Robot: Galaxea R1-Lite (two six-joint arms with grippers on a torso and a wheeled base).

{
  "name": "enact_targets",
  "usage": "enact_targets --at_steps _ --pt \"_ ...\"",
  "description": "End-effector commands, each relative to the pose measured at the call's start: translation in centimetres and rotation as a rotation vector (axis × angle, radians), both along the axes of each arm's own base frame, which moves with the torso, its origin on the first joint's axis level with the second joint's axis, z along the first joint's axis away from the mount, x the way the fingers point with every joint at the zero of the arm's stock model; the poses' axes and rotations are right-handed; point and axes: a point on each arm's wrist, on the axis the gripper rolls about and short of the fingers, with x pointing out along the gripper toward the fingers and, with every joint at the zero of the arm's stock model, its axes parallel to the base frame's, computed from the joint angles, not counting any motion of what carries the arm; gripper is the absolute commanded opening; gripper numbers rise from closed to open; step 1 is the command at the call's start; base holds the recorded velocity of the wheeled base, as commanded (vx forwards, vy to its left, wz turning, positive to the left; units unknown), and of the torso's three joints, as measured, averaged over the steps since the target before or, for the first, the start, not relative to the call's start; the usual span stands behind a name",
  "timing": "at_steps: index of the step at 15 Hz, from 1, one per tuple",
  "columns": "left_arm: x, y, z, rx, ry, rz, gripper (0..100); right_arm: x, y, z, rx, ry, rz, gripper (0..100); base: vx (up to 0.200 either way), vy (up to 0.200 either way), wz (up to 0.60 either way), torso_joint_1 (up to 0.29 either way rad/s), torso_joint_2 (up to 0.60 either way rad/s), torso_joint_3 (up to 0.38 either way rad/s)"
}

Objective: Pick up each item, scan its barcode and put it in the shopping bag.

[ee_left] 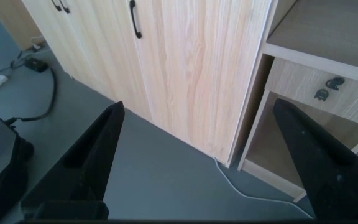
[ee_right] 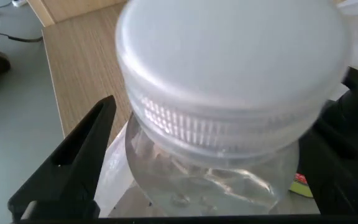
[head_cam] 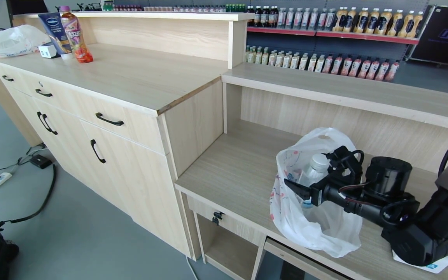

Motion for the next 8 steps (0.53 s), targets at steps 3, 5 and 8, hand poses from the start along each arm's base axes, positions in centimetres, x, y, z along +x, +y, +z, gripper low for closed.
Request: enact_targets --at_steps 3,5,8 --pt "0.0 0.0 0.0 -0.001 -0.001 0.001 100 -2.8 -0.6 6.4 0.032 -0.122 0.024 100 0.0 0.0 0.0 0.0 0.0 0.0" --pt "0.0 0.0 0.0 0.001 0.001 0.001 100 -6.4 -1.5 10.6 0.032 -0.17 0.031 100 0.0 0.0 0.0 0.0 0.0 0.0" --pt "0.0 0.0 0.0 0.001 -0.001 0.001 100 -12.4 -4.1 13.8 -0.18 -0.23 -0.006 100 0.0 0.0 0.0 0.0 0.0 0.0"
